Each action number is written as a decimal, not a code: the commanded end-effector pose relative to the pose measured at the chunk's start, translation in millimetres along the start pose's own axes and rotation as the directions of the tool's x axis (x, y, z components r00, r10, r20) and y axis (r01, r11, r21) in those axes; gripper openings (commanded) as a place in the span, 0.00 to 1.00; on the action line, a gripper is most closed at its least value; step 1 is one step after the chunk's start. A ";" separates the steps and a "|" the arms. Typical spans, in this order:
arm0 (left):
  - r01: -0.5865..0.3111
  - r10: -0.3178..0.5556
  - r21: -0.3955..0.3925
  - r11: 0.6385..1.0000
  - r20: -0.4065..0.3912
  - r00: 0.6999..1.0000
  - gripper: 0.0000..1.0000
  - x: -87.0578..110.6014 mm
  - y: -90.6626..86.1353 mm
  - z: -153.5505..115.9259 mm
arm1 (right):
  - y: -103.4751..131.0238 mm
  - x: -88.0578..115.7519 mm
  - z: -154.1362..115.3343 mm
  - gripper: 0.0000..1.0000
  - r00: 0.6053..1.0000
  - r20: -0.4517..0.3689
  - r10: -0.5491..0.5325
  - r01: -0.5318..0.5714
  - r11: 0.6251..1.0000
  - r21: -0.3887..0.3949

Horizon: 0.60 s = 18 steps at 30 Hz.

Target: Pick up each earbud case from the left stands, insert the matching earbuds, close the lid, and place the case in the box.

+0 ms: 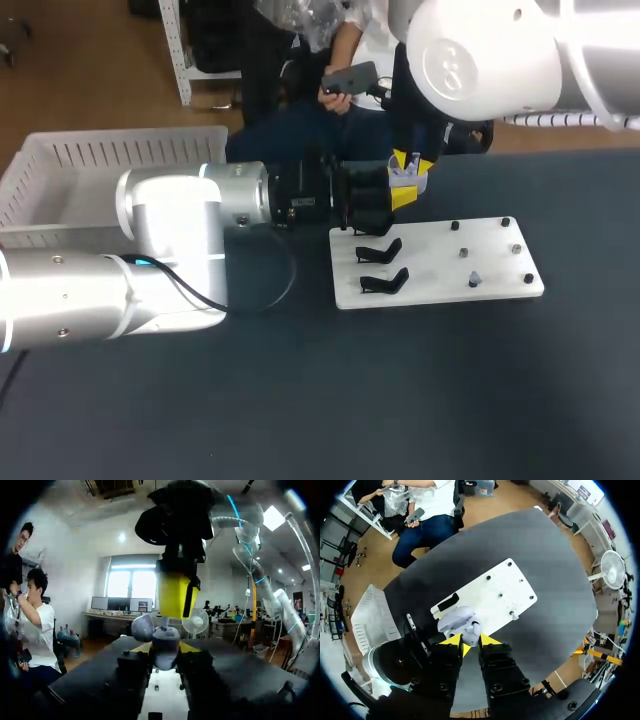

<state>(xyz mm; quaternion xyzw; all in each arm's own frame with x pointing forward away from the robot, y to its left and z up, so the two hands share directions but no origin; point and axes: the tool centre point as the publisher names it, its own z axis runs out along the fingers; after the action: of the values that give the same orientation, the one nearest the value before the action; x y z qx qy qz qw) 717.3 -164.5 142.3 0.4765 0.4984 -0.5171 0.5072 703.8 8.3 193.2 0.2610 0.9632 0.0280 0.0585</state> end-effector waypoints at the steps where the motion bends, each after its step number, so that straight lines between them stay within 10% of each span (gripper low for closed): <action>1: -0.005 0.005 -0.007 1.000 0.005 1.000 0.00 0.8 -1.5 0.2 | -2.9 2.5 1.2 0.00 1.000 0.004 0.001 -0.001 1.000 -0.004; 18: -0.005 0.005 -0.007 1.000 0.005 1.000 0.00 0.8 -1.5 0.2 | -2.5 3.8 7.3 0.00 1.000 -0.006 -0.002 0.002 1.000 -0.002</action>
<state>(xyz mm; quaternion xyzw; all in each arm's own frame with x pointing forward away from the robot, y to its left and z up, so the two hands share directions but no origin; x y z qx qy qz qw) 717.0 -164.8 142.2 0.4767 0.4982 -0.5172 0.5071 702.5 9.2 187.2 0.2589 0.9639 0.0294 0.0545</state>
